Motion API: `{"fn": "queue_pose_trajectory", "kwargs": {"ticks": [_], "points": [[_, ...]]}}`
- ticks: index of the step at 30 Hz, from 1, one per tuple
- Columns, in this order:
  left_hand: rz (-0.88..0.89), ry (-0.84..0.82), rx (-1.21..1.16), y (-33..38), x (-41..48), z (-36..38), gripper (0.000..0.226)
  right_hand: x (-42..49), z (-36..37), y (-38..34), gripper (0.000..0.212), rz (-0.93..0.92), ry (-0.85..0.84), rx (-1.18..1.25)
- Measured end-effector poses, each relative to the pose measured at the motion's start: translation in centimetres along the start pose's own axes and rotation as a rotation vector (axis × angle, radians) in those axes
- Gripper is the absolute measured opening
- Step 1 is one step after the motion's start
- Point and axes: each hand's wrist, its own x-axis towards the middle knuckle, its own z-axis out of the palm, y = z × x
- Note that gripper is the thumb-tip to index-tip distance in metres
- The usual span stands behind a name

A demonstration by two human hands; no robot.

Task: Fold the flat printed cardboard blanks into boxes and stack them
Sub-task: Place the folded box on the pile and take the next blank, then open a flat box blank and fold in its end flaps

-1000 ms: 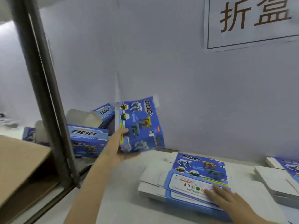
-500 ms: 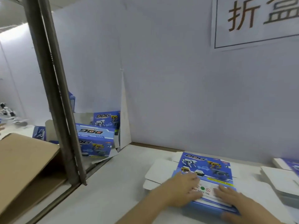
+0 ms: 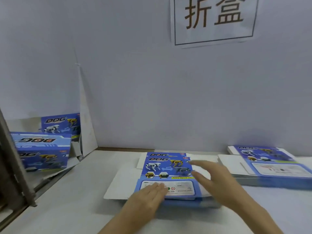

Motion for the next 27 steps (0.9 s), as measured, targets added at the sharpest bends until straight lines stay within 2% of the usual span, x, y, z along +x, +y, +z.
{"fn": "queue_pose_trajectory", "kwargs": {"ticks": [2,3,5,6,9,11,15,19,21,24,27], "points": [[0.023,0.18,0.02,-1.4,1.3,-1.7,0.018,0.0,-1.9,-0.5,0.038,-0.088,0.373,0.079],[-0.005,0.256,0.037,-2.2,2.3,-2.9,0.018,0.0,-2.8,-0.6,0.04,-0.108,0.535,0.115],[-0.139,0.392,0.067,-3.4,4.4,-5.3,0.015,0.1,-4.3,-0.7,0.046,-0.086,0.739,0.232],[-0.246,0.471,0.051,-3.7,5.4,-6.4,0.018,0.1,-4.8,-0.8,0.048,-0.05,0.768,0.315],[-0.576,0.698,-0.289,-2.2,8.3,-9.1,0.029,0.4,-5.5,-1.0,0.056,0.096,0.655,0.525],[-0.679,0.787,-0.583,-0.5,9.5,-9.7,0.034,0.5,-5.6,-1.4,0.06,0.143,0.547,0.608],[-0.763,0.712,-0.93,2.0,10.2,-9.7,0.039,0.3,-5.7,-1.7,0.045,0.097,0.396,0.838],[-0.834,0.619,-1.003,2.6,10.0,-8.7,0.062,0.3,-5.8,-1.6,0.037,0.11,0.405,0.886],[-0.83,0.614,-0.998,3.2,10.2,-8.6,0.066,0.2,-5.3,-2.0,0.05,0.112,0.413,0.857],[-0.841,0.64,-0.966,4.3,10.7,-8.7,0.068,0.3,-4.9,-2.6,0.087,0.148,0.434,0.751],[-0.83,0.671,-0.967,5.1,10.9,-8.9,0.061,0.2,-4.7,-2.9,0.088,0.13,0.401,0.804]]}}
